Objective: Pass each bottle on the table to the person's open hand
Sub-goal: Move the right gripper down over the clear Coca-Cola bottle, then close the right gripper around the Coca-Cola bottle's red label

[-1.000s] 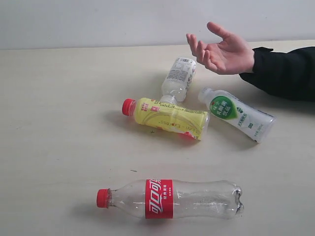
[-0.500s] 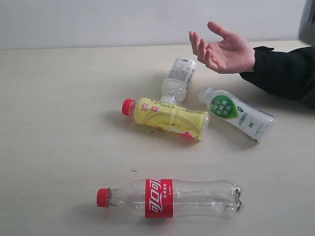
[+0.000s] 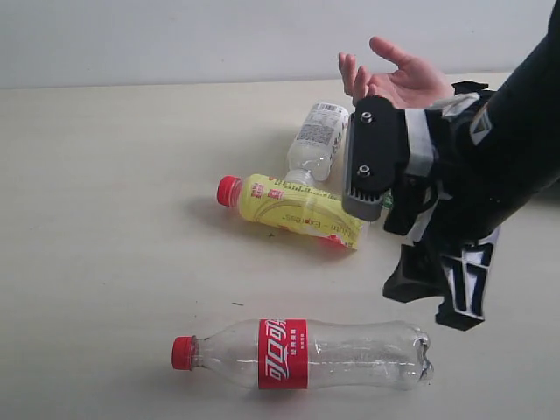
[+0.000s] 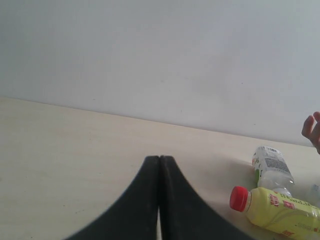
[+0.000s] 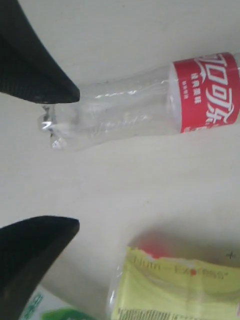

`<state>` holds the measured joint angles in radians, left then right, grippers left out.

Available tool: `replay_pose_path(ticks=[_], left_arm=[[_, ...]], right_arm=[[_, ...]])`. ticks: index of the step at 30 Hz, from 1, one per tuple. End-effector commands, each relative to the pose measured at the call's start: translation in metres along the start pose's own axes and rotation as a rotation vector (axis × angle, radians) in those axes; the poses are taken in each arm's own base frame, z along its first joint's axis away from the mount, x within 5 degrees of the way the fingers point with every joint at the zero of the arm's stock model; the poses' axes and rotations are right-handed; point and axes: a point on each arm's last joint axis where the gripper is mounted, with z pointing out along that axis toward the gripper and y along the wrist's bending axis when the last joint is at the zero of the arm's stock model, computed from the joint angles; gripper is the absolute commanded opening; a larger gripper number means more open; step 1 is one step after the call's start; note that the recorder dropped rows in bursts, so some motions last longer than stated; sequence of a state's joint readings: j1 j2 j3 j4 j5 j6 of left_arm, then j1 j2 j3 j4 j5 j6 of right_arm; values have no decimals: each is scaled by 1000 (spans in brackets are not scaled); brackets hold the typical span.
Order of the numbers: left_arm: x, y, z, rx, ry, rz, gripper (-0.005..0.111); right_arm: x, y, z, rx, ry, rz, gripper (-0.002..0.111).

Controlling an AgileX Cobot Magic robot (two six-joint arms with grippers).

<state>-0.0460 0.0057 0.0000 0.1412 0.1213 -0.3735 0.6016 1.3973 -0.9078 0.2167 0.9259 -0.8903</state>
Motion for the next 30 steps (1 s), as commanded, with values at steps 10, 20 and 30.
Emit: replay_pose_path(ticks=[10,20,30], left_arm=[[-1,-1,0,11,-14,6,0],[-1,-1,0,11,-14,6,0],[-1,-1,0,11,-14,6,0]], right_arm=[[-9,-5,41,-135,-5,-12,59],[-15,1,43,-121,-3,-98,59],[-47,33,51,-24,-35,-321,71]])
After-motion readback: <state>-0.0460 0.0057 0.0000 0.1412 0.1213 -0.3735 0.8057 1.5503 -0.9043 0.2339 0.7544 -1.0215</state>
